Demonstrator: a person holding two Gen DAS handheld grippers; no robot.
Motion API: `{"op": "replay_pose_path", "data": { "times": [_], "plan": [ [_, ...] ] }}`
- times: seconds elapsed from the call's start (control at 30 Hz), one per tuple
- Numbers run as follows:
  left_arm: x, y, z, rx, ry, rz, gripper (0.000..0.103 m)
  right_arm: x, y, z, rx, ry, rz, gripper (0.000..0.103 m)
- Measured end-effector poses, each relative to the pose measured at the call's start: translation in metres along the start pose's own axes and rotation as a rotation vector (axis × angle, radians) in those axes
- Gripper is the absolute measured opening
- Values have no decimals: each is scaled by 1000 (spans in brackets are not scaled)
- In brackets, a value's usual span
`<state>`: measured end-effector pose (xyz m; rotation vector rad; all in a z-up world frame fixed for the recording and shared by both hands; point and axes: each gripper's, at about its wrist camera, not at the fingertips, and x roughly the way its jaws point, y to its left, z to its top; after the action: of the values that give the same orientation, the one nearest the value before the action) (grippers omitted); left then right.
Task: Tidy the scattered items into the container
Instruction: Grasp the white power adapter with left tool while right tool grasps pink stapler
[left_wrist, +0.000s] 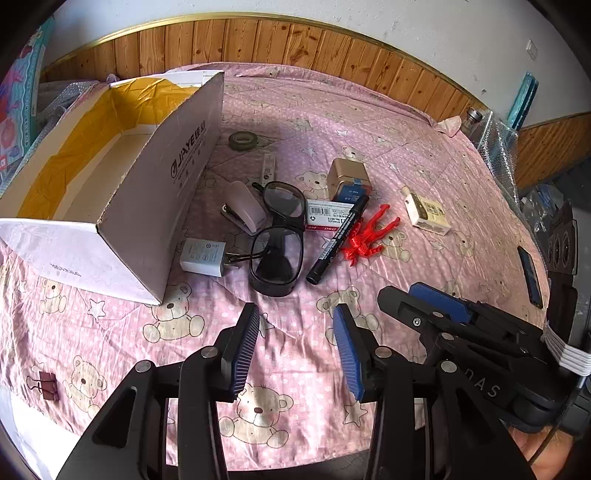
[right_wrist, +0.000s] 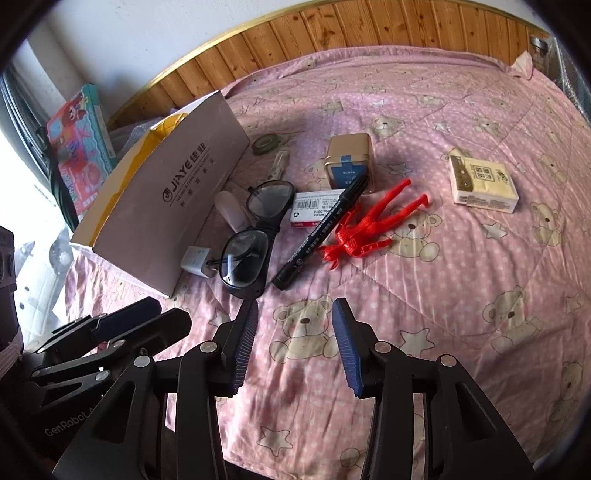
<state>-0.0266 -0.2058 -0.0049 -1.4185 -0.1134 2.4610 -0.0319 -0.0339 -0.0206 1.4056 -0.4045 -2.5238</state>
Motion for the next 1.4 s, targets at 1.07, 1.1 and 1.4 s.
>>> {"op": "replay_pose_path", "data": {
  "times": [1.07,1.1,1.4],
  "plan": [
    [66,88,32,-133,83,-31,51,63,-51,44,96,92,-139,35],
    [68,84,33,-117,84,-46,52,61,-55,43,110,91,-133,35],
    [102,39,40,-12,129,-126,58,53,-41,57,136,58,6,38]
  ]
}}
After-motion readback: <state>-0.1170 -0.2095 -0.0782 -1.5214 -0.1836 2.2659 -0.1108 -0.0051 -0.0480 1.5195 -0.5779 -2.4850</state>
